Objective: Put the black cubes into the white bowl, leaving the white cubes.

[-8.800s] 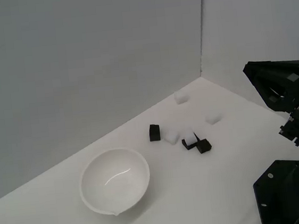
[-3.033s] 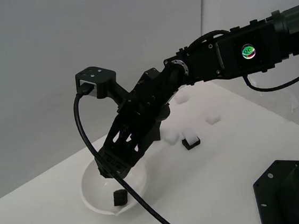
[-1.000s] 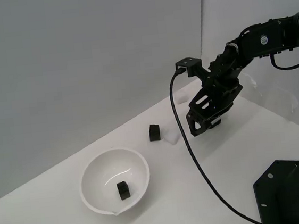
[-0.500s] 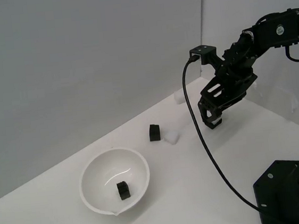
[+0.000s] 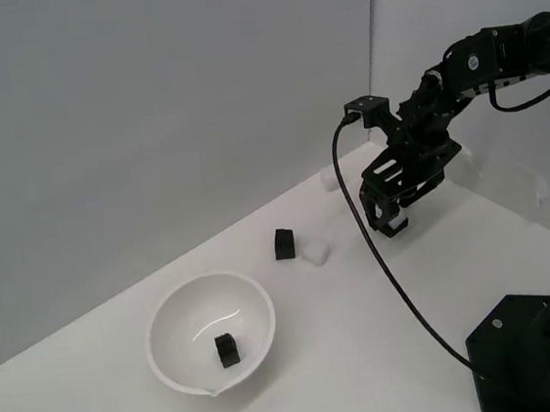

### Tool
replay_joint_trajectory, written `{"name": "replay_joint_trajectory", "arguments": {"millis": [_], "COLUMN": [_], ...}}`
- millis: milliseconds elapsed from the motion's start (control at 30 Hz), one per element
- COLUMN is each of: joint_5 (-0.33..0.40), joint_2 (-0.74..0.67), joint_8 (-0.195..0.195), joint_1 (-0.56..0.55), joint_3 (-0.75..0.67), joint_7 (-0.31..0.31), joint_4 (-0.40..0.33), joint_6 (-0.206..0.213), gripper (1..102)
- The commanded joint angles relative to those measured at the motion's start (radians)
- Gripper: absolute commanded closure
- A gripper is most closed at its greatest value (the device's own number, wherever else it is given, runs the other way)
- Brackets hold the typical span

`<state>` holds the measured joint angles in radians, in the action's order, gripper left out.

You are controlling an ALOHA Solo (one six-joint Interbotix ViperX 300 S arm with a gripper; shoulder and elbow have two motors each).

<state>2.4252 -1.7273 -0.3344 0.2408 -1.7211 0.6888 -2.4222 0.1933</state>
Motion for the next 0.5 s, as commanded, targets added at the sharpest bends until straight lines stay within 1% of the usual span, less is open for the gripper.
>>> {"name": "replay_joint_trajectory", "arguments": {"millis": [0,67,100,133,167,200,300,333,367,467], "joint_5": [0.000,0.003,0.005,0.009,0.014,0.017,0.031,0.035,0.038,0.032], "joint_2": [0.015,0.026,0.025,0.023,0.020,0.018,0.009,0.003,-0.006,-0.044], "joint_8": [-0.014,-0.014,-0.014,-0.014,-0.014,-0.014,-0.014,-0.014,-0.014,-0.015], "joint_1": [0.015,0.015,0.012,0.009,0.005,0.002,-0.018,-0.029,-0.043,-0.109], "joint_3": [0.011,0.023,0.021,0.018,0.017,0.014,0.003,-0.005,-0.014,-0.052], "joint_7": [0.011,0.020,0.031,0.041,0.049,0.055,0.066,0.066,0.067,0.077], "joint_4": [-0.005,-0.008,-0.009,-0.012,-0.017,-0.021,-0.035,-0.038,-0.041,-0.035], "joint_6": [0.015,0.015,0.015,0.015,0.015,0.015,0.015,0.020,0.029,0.077], "gripper": [14,15,17,22,30,41,83,87,87,87]}}
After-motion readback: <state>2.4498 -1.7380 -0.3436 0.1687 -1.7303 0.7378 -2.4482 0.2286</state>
